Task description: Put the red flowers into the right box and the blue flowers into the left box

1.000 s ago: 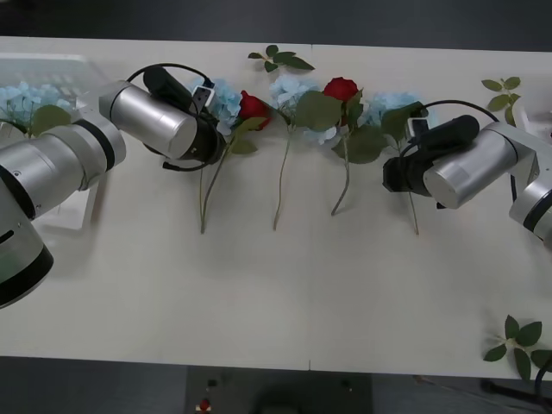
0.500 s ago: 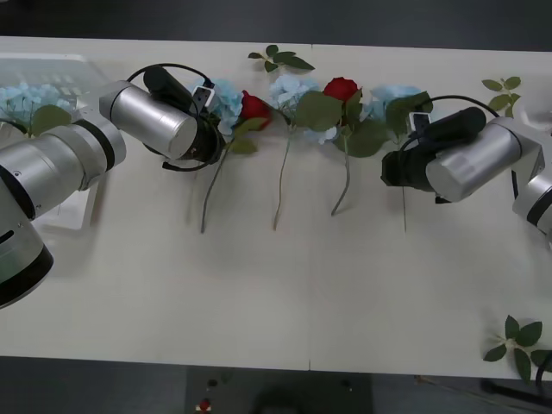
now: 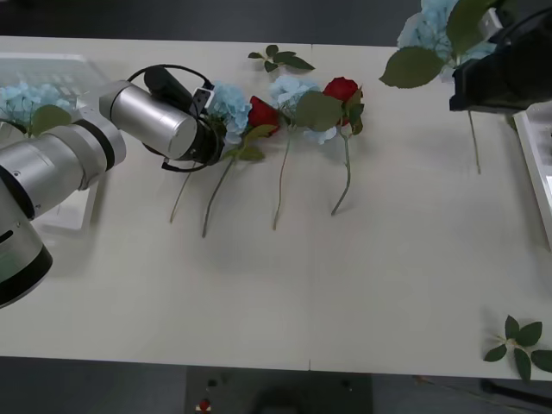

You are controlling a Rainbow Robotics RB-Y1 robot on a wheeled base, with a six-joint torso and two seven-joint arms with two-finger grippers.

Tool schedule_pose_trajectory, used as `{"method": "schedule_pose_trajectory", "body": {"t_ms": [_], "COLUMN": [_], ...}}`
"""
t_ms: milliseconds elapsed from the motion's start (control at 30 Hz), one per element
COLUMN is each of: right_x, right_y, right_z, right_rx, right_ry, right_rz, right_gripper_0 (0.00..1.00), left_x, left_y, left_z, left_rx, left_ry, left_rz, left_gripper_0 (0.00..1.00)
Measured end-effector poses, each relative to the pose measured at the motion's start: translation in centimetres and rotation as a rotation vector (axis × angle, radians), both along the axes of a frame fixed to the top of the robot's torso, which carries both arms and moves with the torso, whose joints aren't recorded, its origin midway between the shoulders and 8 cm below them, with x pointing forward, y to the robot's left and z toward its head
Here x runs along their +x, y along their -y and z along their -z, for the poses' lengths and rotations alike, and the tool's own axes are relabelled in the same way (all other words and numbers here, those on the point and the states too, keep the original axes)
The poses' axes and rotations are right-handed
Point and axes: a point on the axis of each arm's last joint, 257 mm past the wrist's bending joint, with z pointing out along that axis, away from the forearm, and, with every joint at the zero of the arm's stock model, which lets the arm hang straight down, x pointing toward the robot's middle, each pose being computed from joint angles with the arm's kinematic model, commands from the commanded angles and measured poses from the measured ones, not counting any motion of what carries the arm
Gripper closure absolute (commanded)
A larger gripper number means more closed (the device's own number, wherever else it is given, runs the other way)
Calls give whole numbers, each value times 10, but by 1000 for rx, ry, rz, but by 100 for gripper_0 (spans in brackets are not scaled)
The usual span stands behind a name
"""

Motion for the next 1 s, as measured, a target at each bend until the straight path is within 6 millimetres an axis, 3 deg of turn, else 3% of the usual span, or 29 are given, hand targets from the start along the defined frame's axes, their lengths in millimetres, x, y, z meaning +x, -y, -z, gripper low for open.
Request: {"method": "schedule_pose_trajectory", "body": {"t_ms": [133,367,533,733,833,1000], "right_x": [-3,3,7,6,10,6], "right_y": [-5,-20,-14,-22,-37,-75], "right_z": [-31,-51,-65,-68,-64,-37], "right_rx": [-25,89,88,213,219,263], "right_ry": [89,195,350,458,545,535], "right_rz": [-202,-351,-502,-518,-530,-495], "right_gripper_0": [100,100,100,100,100,100], "left_x": [-9,-22,-31,-26,-26,-22], "left_y": [-1,-22,-39,-43,-53,-68], "left_z": [-8,-27,-48,-95,-112,-154], "left_rx": [6,3,2,-145,-177,-249], "left_ry": [-29,-76,-122,-110,-96,-21], "left_rz": [23,25,-5,-50,-60,-23], "left_gripper_0": [100,100,100,100,100,100]}}
